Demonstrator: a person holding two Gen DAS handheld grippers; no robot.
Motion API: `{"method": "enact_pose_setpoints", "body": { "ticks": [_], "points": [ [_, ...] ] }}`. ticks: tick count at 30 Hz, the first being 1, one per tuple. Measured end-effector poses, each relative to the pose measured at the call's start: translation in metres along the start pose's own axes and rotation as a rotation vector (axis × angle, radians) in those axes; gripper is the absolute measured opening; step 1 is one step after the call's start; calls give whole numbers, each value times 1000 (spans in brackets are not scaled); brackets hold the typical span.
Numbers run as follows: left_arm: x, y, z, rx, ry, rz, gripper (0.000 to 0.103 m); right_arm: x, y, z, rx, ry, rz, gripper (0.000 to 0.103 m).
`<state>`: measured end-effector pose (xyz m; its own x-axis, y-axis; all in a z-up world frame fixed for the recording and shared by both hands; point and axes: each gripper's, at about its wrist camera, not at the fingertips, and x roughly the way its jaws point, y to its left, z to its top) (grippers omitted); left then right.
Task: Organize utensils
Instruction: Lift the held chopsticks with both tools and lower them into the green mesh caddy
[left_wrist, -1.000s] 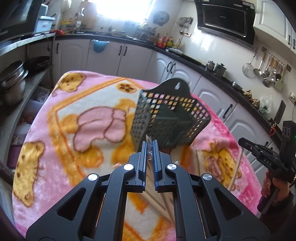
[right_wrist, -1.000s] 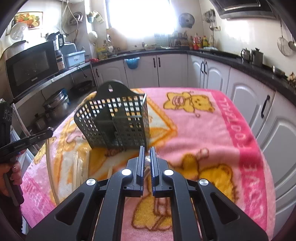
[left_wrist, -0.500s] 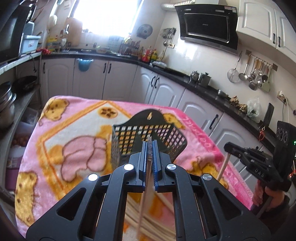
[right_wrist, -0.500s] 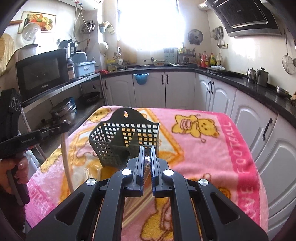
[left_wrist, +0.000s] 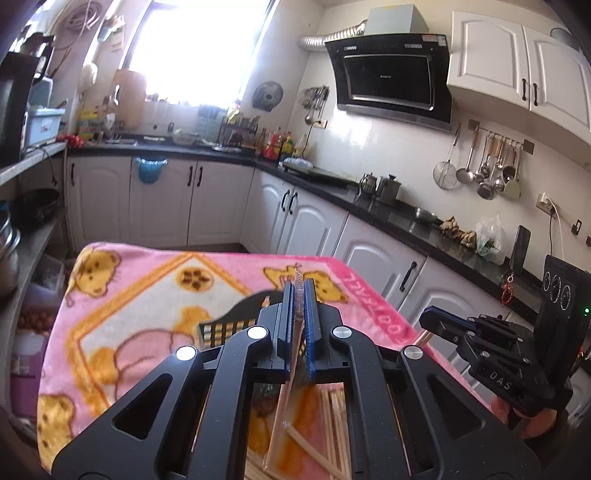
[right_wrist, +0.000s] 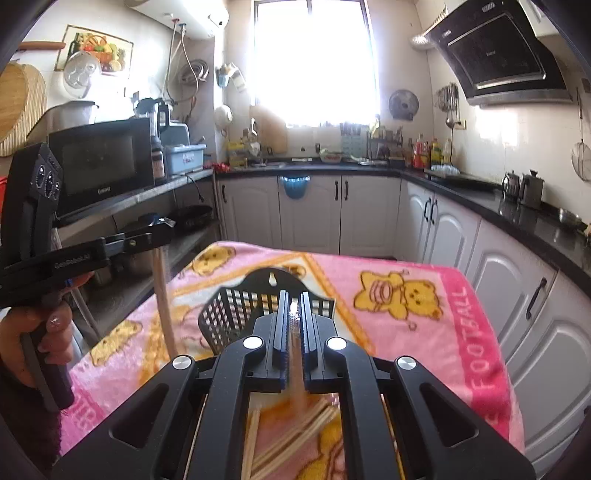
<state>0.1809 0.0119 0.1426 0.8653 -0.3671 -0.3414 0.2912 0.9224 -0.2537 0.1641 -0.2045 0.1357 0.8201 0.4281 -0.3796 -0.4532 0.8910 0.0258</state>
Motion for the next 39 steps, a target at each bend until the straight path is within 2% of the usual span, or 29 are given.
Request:
{"method": "enact_pose_setpoints", "body": {
  "ticks": [15,22,30,39],
  "points": [
    [7,2,61,-17,-131,-1,3,-5,4,59,-23,-134,18,6],
    [17,2,82,8,-176,30,3,3,-7,90,-22,-183,-6,6],
    [39,2,78,46,-192,72,3,25,-24,106,18,-192,-23,6],
    [62,11,55,71,-186,113,3,55,-27,91,42,-145,-18,6]
  ]
}}
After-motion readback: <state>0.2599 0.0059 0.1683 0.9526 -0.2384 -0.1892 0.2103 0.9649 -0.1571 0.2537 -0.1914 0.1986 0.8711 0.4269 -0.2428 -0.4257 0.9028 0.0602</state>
